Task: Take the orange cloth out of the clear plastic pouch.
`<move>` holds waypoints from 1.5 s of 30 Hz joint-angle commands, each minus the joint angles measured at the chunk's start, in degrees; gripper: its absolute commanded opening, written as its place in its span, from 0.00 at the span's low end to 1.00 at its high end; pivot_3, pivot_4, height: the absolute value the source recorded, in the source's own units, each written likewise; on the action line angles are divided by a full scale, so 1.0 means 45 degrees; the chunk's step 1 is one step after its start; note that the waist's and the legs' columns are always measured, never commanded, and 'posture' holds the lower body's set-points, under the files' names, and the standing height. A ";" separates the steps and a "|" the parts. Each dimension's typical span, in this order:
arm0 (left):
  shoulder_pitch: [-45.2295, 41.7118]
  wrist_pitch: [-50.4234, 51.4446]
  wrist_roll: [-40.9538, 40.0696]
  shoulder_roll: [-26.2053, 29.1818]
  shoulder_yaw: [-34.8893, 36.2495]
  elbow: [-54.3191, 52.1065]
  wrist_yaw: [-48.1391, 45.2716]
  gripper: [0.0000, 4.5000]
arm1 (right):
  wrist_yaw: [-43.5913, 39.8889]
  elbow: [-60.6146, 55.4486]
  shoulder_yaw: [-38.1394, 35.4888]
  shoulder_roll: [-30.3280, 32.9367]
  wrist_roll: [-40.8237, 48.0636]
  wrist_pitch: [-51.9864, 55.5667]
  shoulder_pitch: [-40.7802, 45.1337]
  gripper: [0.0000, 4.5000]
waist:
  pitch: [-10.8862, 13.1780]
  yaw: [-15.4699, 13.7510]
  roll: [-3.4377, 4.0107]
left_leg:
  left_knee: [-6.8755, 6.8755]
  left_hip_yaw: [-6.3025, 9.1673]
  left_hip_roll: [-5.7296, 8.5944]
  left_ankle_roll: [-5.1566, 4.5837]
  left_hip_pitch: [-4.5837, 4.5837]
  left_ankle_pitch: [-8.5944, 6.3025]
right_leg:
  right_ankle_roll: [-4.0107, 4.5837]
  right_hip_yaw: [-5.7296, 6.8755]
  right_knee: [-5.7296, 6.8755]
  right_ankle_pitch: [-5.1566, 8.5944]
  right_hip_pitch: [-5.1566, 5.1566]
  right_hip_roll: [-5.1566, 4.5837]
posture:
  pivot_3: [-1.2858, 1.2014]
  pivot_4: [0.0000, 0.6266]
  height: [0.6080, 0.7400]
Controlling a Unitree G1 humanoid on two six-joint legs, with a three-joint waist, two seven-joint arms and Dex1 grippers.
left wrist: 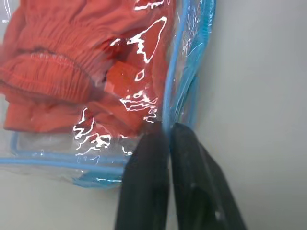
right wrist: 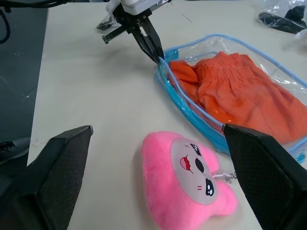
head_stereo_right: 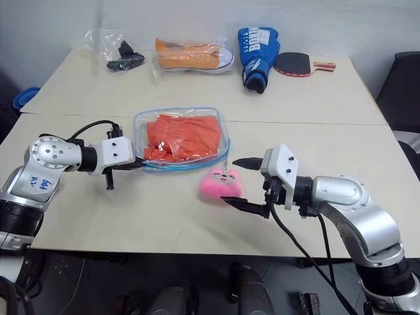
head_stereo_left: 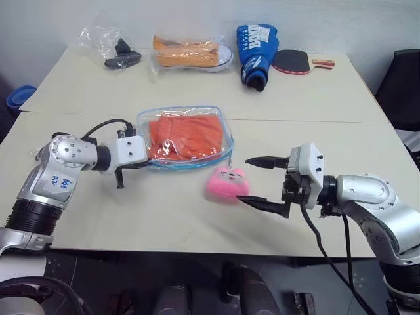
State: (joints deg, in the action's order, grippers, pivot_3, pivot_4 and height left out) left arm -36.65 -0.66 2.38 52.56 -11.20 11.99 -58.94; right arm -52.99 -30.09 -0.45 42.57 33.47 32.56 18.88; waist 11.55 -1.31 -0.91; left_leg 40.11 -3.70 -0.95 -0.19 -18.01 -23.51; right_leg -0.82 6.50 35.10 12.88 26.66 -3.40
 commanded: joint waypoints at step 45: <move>-0.2688 0.9379 -0.7543 -0.0712 -0.0437 -0.5713 -0.2877 0.99 | -0.1754 -0.0007 -0.1015 0.1650 0.0570 -0.0327 -0.0432 1.00 | -0.0001 -0.0047 0.0001 | 0.0046 0.0011 0.0045 -0.0024 -0.0039 0.0010 | -0.0050 -0.0025 -0.0009 -0.0029 -0.0067 -0.0009 | 0.52 0.24 1.00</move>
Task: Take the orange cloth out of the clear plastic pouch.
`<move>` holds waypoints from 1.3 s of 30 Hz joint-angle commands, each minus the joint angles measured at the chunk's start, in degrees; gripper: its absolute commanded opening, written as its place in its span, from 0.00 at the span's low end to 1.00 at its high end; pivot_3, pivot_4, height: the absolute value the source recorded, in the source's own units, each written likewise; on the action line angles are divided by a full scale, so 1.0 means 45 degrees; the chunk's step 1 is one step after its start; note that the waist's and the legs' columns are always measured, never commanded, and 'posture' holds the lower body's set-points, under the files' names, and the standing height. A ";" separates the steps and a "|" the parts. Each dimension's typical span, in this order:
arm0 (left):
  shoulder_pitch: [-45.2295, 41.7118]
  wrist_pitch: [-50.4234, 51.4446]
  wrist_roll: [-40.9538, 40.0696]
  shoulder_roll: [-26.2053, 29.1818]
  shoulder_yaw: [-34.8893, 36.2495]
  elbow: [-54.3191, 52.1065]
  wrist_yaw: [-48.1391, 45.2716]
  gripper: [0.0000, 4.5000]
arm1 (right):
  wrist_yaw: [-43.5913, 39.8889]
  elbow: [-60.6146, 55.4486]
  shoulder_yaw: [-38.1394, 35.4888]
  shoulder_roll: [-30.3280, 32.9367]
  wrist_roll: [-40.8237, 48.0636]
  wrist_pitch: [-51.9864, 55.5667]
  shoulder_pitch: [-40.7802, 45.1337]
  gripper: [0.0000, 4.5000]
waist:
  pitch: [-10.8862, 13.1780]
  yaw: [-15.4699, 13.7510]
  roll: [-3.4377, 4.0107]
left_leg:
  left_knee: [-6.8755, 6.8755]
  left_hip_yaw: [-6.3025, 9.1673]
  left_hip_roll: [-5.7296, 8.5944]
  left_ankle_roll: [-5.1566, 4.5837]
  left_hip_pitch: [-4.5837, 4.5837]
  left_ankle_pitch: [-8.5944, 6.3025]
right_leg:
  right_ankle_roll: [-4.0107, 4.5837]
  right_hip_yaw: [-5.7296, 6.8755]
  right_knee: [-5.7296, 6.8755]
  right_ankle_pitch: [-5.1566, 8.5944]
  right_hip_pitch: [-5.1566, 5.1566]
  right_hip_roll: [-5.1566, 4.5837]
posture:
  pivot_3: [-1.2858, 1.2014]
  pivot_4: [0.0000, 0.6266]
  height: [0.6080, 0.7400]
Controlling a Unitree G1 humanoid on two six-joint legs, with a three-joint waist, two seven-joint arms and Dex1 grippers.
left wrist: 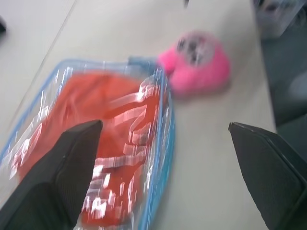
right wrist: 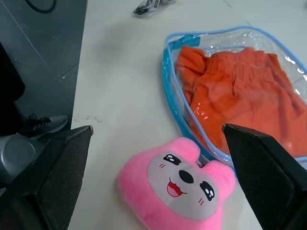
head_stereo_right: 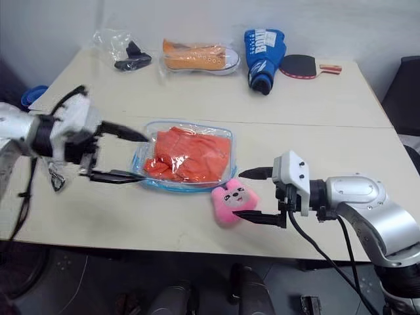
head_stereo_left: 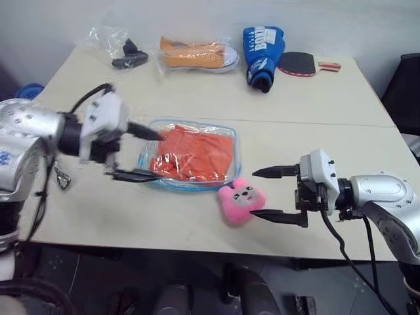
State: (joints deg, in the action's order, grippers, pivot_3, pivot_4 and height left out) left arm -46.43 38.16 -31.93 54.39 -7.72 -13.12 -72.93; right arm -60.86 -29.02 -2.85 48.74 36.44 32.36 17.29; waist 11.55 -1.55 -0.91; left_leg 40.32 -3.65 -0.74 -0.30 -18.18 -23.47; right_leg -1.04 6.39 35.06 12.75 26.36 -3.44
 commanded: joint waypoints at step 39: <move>-0.0018 -0.2518 0.5098 -0.3260 -0.4166 0.1981 -0.1640 0.20 | 0.1379 0.3198 0.3288 -0.1200 -0.5330 -0.3904 0.2234 1.00 | -0.0002 0.0186 0.0005 | 0.0063 -0.0021 -0.0013 0.0026 0.0015 0.0017 | 0.0026 -0.0046 0.0026 0.0009 0.0040 0.0020 | 0.52 0.24 1.00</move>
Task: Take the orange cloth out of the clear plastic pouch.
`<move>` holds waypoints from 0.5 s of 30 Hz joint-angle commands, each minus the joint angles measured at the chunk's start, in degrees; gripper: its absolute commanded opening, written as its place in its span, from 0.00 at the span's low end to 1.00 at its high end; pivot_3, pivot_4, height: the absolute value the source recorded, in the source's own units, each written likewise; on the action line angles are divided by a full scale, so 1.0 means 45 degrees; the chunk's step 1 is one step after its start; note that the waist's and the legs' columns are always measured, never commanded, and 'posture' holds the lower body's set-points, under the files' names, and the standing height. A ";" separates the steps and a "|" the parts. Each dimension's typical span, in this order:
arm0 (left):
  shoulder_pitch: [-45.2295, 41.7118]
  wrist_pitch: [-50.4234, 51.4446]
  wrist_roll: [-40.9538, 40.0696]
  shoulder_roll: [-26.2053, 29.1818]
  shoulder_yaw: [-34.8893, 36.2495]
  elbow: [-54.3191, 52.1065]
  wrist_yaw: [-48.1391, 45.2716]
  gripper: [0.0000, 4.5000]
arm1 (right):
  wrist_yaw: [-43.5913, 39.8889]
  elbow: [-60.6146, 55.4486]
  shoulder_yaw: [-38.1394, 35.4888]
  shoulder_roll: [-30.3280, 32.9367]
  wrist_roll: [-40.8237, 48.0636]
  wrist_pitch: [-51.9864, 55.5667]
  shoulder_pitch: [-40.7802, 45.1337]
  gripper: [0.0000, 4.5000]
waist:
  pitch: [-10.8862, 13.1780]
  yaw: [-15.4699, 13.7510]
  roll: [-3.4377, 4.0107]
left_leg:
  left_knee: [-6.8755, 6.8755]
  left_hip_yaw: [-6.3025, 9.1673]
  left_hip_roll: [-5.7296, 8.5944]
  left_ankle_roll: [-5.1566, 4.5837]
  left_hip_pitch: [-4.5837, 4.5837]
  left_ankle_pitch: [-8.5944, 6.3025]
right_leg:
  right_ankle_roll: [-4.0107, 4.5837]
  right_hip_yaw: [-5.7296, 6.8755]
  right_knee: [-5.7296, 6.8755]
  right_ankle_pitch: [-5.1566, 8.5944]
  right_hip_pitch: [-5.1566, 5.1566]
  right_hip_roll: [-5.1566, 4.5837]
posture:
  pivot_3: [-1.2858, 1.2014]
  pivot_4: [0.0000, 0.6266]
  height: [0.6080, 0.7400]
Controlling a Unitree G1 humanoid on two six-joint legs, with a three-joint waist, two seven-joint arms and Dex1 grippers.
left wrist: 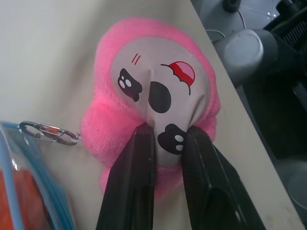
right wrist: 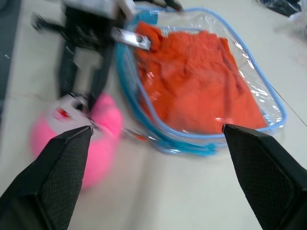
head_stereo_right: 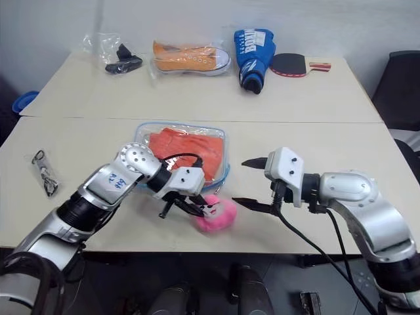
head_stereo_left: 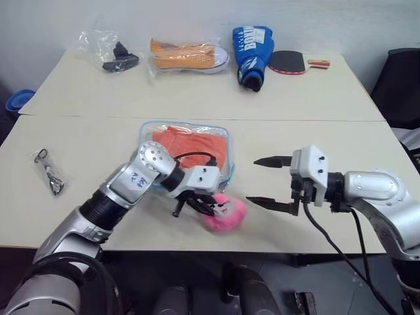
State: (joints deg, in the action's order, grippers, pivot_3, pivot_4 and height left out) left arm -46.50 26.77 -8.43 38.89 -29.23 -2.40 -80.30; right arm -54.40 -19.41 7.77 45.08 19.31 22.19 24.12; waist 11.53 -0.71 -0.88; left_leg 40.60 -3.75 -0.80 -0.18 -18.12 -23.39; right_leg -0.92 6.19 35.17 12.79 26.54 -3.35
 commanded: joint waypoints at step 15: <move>0.0226 0.0479 0.0023 0.0260 0.1092 -0.0690 0.0507 0.19 | -0.0487 0.5344 0.2594 -0.2248 -0.4575 -0.6028 0.2754 0.73 | 0.0002 -0.0092 0.0003 | 0.0087 0.0033 -0.0004 -0.0032 -0.0035 -0.0019 | -0.0008 0.0043 0.0069 -0.0005 0.0022 -0.0014 | 0.52 0.24 1.00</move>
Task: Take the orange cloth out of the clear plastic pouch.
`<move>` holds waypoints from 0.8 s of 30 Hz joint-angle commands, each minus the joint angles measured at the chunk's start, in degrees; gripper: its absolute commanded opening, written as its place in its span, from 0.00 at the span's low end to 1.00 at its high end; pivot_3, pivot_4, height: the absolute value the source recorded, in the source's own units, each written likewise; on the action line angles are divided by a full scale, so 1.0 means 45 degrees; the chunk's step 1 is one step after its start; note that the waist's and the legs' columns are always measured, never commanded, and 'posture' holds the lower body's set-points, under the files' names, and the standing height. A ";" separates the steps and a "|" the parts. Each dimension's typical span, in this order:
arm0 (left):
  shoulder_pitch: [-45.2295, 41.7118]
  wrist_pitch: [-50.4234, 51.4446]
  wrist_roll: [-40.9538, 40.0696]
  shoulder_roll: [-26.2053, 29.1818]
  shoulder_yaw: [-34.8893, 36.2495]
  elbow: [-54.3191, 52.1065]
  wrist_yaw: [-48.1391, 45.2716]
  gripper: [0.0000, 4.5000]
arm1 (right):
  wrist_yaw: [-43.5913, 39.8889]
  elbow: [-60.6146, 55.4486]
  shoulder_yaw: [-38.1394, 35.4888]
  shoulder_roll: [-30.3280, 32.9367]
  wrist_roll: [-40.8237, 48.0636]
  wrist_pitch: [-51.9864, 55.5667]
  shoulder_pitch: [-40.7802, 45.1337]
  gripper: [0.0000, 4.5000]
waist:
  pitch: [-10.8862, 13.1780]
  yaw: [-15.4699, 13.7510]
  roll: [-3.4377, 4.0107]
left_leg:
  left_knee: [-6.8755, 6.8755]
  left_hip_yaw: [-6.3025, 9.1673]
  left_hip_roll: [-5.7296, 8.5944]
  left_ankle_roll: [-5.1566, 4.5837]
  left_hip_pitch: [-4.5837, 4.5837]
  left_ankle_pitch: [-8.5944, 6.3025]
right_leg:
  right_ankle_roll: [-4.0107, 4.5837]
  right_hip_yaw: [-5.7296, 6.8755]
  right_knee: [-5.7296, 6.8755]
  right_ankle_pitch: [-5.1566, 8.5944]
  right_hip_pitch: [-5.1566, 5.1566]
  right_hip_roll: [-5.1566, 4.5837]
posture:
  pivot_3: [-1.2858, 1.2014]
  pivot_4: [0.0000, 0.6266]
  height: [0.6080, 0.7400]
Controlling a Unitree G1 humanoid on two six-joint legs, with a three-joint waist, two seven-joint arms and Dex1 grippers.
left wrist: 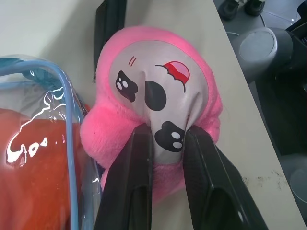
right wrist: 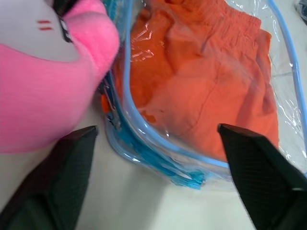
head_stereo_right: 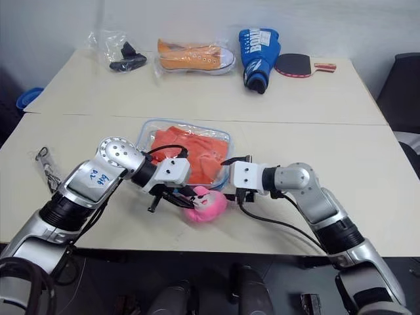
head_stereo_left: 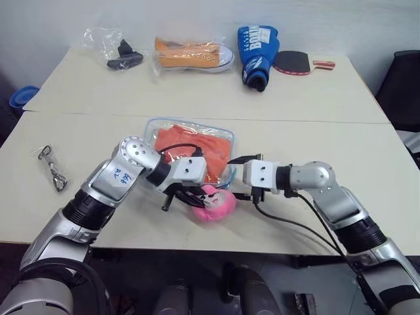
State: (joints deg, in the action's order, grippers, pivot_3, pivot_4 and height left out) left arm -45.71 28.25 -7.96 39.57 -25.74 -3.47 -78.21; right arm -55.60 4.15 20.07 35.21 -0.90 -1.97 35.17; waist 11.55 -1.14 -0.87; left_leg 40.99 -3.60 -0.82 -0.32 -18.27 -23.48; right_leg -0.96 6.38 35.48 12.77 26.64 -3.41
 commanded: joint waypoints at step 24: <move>0.1102 0.0521 -0.0247 0.1033 0.1271 -0.1119 0.0424 0.19 | -0.1738 0.1047 -0.0451 0.0259 -0.0344 -0.2242 0.0958 0.01 | 0.0003 0.0100 0.0004 | 0.0001 0.0002 -0.0005 0.0001 0.0005 0.0000 | 0.0002 0.0002 0.0008 0.0001 0.0000 -0.0005 | 0.52 0.24 1.00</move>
State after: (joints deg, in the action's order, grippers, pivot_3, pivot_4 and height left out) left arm -41.52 30.09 -8.29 42.55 -22.86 -6.21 -76.70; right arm -62.52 9.24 20.01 34.61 -2.39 -10.11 38.52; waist 11.56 -0.69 -0.85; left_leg 41.00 -3.58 -0.84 -0.32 -18.25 -23.48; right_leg -0.95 6.39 35.51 12.77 26.64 -3.44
